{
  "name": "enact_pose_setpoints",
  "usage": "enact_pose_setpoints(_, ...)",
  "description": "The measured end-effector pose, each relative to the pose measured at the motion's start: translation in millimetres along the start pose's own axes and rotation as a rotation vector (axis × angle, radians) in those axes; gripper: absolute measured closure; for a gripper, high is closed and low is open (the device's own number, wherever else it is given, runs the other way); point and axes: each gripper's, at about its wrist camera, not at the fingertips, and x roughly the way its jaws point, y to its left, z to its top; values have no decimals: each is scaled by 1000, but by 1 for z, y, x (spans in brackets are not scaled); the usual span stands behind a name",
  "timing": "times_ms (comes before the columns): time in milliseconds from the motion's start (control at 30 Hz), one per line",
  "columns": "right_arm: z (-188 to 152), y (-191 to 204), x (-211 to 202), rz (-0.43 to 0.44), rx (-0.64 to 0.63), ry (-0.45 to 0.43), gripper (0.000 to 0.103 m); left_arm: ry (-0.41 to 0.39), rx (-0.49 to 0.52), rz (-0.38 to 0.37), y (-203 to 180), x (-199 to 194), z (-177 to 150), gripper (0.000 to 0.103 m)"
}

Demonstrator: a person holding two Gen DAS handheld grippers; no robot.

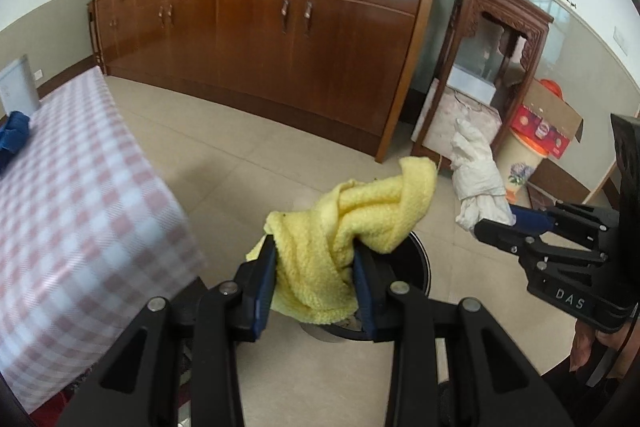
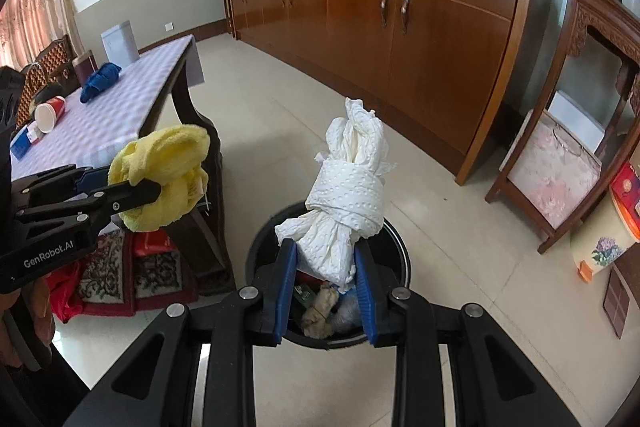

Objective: Collect trash
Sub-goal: 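Open both grippers to drop the cloth and tissue into the bucket, then move both open tools back to the table toward the bowl and cup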

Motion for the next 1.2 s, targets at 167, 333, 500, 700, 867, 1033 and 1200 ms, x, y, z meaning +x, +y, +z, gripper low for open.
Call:
enact_pose_setpoints(167, -9, -9, 13, 7, -20, 32, 73, 51, 22, -20, -12, 22, -3, 66)
enact_pose_setpoints(333, -19, -17, 38, 22, -69, 92, 73, 120, 29, -53, -15, 44, -11, 66)
enact_pose_setpoints(500, -34, -20, 78, 59, -151, 181, 73, 183, 30, -68, -16, 69, -17, 66)
enact_pose_setpoints(700, -42, -27, 121, 101, -208, 265, 73, 286, 59, -101, -22, 114, -29, 65)
enact_pose_setpoints(867, -49, -24, 147, 103, -257, 291, 35, 296, -9, -86, -9, 133, -47, 24)
enact_pose_setpoints(1033, -56, -31, 149, 15, -248, 273, 0, 268, -88, 11, 10, 115, -62, 0)
enact_pose_setpoints(1200, -52, -50, 138, -46, -120, 275, 0, 242, -94, 75, 19, 86, -68, 0)
